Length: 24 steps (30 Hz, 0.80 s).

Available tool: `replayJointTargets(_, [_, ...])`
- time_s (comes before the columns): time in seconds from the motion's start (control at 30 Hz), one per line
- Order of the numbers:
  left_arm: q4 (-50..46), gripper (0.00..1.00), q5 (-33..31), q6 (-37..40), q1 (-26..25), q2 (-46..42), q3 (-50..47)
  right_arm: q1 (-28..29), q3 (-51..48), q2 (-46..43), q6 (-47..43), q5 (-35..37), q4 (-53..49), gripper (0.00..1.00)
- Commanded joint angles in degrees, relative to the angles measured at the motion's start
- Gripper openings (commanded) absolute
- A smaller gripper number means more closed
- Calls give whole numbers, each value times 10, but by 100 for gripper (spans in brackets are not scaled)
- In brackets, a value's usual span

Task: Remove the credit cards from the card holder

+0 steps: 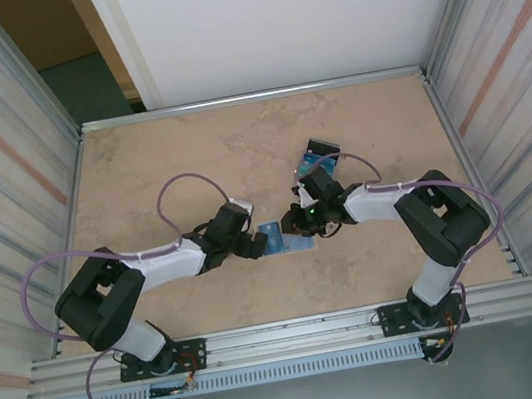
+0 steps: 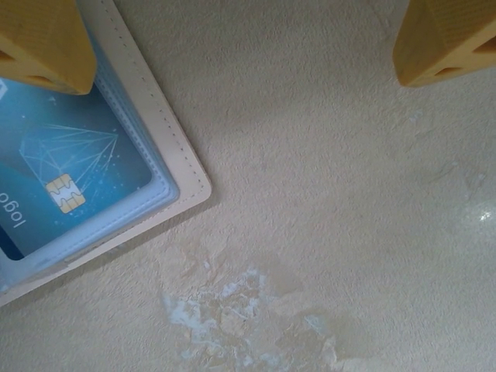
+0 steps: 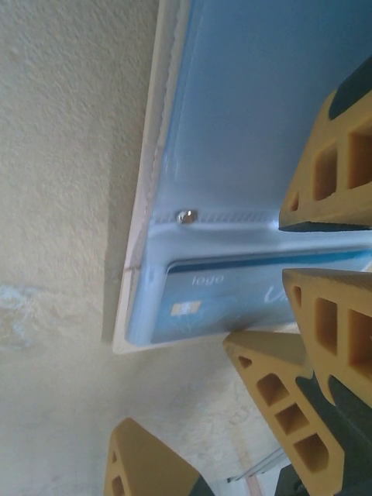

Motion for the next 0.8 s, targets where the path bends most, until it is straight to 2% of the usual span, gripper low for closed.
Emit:
replayJointTargets(0.0, [-37, 99, -17, 2, -5, 11, 7, -1, -7, 11, 15, -28, 32, 18])
replayJointTargets(0.77, [-45, 99, -22, -1, -9, 15, 16, -2, -6, 42, 21, -47, 64, 13])
